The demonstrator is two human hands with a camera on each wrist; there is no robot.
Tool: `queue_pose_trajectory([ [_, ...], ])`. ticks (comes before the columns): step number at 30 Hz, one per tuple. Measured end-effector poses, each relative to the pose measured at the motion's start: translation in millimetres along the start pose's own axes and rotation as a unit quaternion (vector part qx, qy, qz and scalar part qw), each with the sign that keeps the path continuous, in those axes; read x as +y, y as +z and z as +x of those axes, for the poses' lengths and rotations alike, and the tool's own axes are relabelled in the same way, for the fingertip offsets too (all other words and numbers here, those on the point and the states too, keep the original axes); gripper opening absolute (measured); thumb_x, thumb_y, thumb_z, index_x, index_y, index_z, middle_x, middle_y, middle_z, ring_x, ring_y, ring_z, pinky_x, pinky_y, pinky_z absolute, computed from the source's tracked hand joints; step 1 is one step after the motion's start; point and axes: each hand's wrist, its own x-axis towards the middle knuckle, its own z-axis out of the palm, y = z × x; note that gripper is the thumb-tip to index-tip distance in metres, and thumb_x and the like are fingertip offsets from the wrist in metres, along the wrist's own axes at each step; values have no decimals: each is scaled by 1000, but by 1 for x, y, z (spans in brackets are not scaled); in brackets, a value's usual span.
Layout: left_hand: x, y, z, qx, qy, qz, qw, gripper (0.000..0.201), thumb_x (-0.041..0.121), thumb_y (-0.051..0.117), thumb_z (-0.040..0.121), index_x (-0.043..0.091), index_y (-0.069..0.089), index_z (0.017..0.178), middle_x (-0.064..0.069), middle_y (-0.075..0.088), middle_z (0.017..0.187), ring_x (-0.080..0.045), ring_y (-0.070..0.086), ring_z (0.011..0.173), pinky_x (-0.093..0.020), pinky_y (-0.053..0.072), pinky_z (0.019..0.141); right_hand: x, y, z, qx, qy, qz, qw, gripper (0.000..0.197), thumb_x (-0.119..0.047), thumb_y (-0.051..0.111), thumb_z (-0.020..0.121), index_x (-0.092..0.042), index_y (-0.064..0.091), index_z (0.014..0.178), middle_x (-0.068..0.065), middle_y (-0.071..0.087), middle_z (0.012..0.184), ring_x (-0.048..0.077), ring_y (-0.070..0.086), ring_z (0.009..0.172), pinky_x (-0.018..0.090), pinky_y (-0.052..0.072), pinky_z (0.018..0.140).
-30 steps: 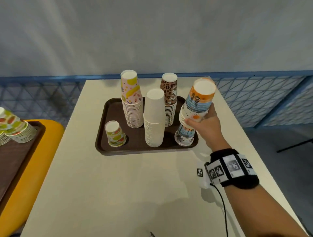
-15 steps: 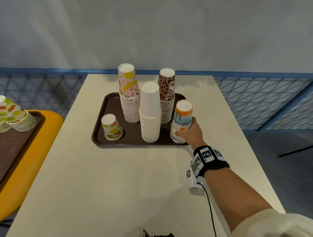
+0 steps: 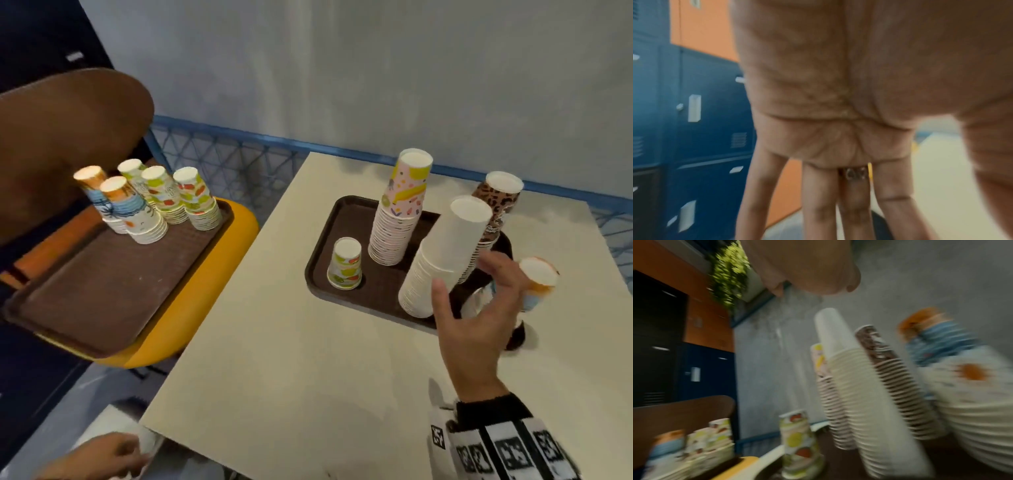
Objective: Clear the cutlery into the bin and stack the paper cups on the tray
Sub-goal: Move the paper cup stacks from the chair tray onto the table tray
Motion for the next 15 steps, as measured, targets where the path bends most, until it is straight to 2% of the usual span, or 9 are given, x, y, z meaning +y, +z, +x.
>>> queue_pose_trajectory([
  [2,35,-28,-19,47,11,28,998,16,27,65,84,23,64,69,14,63,58,4,58,57,-14,48,56,-25,35,4,-40,-24,60,997,41,-15,63,79,0,47,113,5,50,111,21,49,110,30,41,99],
  [4,56,-68,-30,87,20,-24,996,22,42,64,79,20,61,75,9,67,67,3,59,64,-13,46,67,-46,77,7,-89,-30,109,990,33,-11,62,80,-4,50,110,-7,48,108,6,48,103,18,39,95],
  [6,65,-120,-33,191,73,-53,977,33,57,64,74,27,66,86,16,70,87,3,64,76,-18,49,73,-64,125,9,-152,-33,124,980,30,-8,63,81,-8,53,110,-5,49,106,6,48,99,13,38,91],
  [7,65,-142,-30,254,80,-56,962,30,57,64,74,32,65,92,19,69,94,5,64,82,-20,50,76,-70,151,10,-183,-32,125,975,30,-7,64,81,-9,54,110,-2,49,107,9,49,98,12,39,90],
  [9,67,-188,-9,372,120,-108,914,15,37,65,82,36,61,96,15,67,100,3,62,96,-27,48,89,-80,205,12,-235,-23,127,963,32,-7,64,81,-9,54,112,-1,49,110,11,50,98,7,37,88],
  [11,71,-228,21,452,149,-174,862,26,18,64,85,35,54,102,6,62,111,-12,58,112,-33,43,99,-87,261,15,-284,0,117,952,39,-12,66,81,-10,51,118,2,50,114,10,49,102,2,34,87],
  [12,70,-247,40,472,146,-206,845,33,13,64,85,29,51,111,0,58,116,-16,55,113,-31,42,98,-88,288,16,-308,17,104,946,44,-14,67,81,-11,49,121,4,50,118,9,47,105,1,33,88],
  [13,72,-262,56,485,116,-221,838,42,11,65,84,18,47,122,-4,53,120,-17,53,114,-29,42,96,-88,315,16,-330,36,88,939,49,-16,68,81,-12,46,124,6,49,122,9,46,110,4,33,91],
  [15,67,-287,91,490,52,-234,838,63,11,68,82,5,34,135,-10,48,133,-21,48,123,-33,40,102,-86,364,14,-365,78,55,926,60,-20,71,79,-12,41,130,8,45,132,15,44,120,19,36,101],
])
